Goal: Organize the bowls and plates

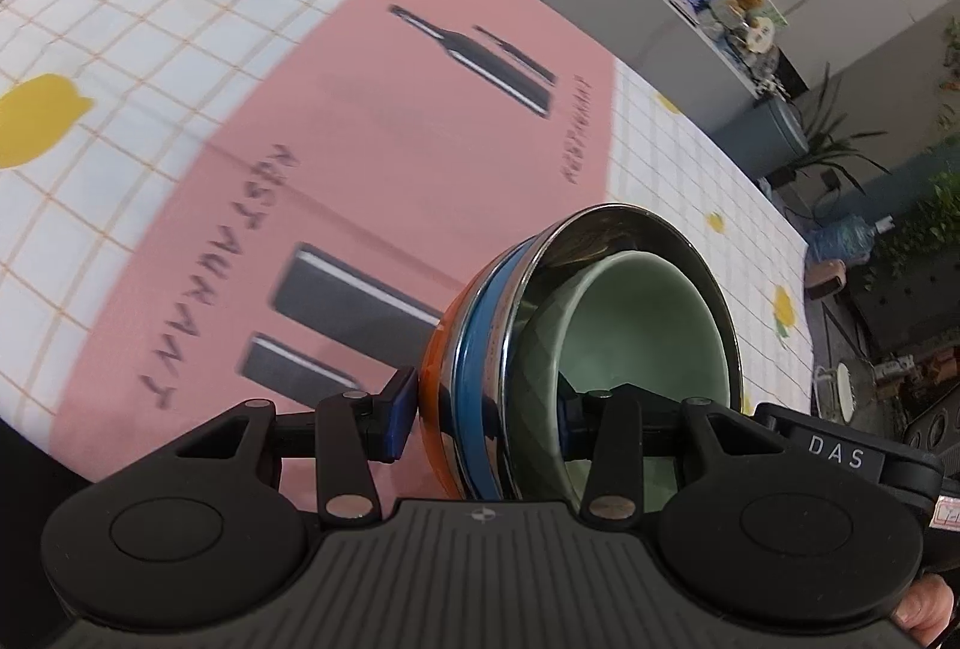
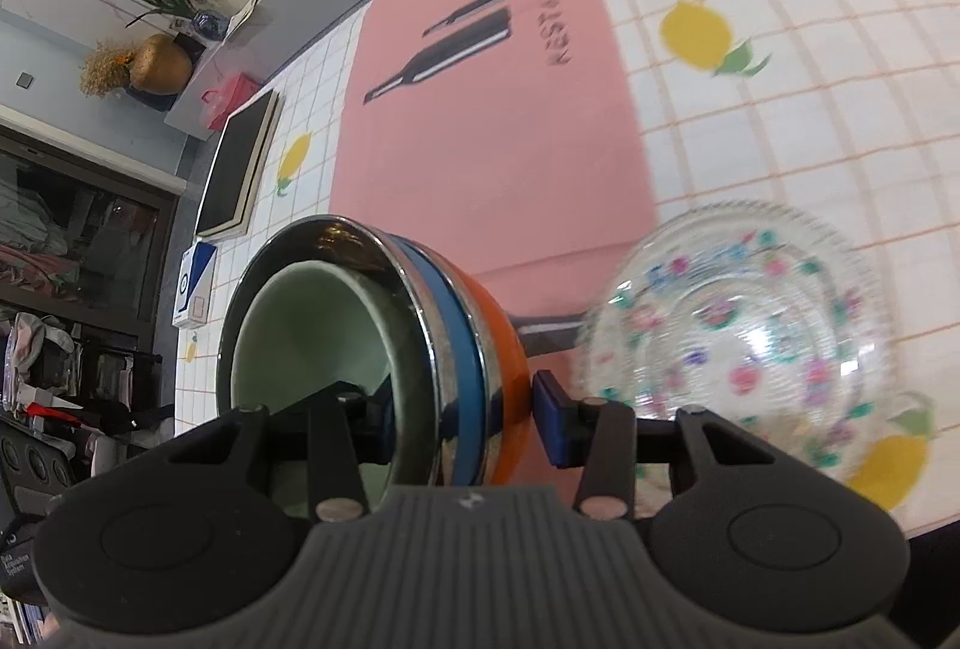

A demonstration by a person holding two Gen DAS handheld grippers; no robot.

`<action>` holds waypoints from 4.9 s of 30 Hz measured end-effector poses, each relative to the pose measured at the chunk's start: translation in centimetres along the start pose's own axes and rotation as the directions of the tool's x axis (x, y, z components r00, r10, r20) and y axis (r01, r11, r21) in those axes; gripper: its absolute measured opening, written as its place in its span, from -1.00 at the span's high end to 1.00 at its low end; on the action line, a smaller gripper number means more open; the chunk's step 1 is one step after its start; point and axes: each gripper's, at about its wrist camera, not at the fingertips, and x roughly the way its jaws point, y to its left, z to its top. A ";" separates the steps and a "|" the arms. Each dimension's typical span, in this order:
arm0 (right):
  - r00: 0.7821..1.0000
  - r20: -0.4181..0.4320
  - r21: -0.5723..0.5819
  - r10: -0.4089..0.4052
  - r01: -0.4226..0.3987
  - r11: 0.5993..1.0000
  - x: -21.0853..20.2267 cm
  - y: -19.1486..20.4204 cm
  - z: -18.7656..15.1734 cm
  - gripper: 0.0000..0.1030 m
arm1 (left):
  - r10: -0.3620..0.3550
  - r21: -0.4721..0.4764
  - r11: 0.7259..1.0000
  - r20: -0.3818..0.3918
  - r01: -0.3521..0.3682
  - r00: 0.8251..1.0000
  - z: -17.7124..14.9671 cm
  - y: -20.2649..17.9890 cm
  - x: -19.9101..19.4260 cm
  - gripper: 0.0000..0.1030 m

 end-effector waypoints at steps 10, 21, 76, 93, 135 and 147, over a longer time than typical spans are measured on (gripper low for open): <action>1.000 0.023 0.046 -0.017 0.016 0.999 -3.4 -4.9 0.8 0.16 | -0.017 0.068 0.997 -0.055 0.021 0.998 -1.3 -5.0 2.9 0.06; 0.999 0.022 0.087 -0.045 0.043 0.995 -4.4 -8.5 0.5 0.16 | -0.018 0.077 0.997 -0.119 0.027 0.993 -2.8 -6.9 5.5 0.06; 0.822 0.561 -0.357 -0.102 0.351 0.865 -13.2 0.6 -5.6 -0.55 | -0.024 0.532 0.816 0.423 -0.227 0.906 -6.3 -12.1 -6.3 -0.14; 0.804 0.589 -0.407 -0.084 0.384 0.829 -12.8 3.7 -12.3 -0.69 | 0.011 0.613 0.714 0.475 -0.339 0.880 -10.2 -10.6 -7.5 -0.33; 0.841 0.492 -0.342 -0.227 0.426 0.838 -7.5 0.5 -12.9 -0.70 | 0.182 0.511 0.776 0.379 -0.370 0.907 -10.5 -6.9 -4.2 -0.51; 0.838 0.492 -0.343 -0.235 0.435 0.833 -7.3 0.5 -12.8 -0.70 | 0.178 0.511 0.778 0.380 -0.366 0.908 -10.4 -6.8 -4.3 -0.51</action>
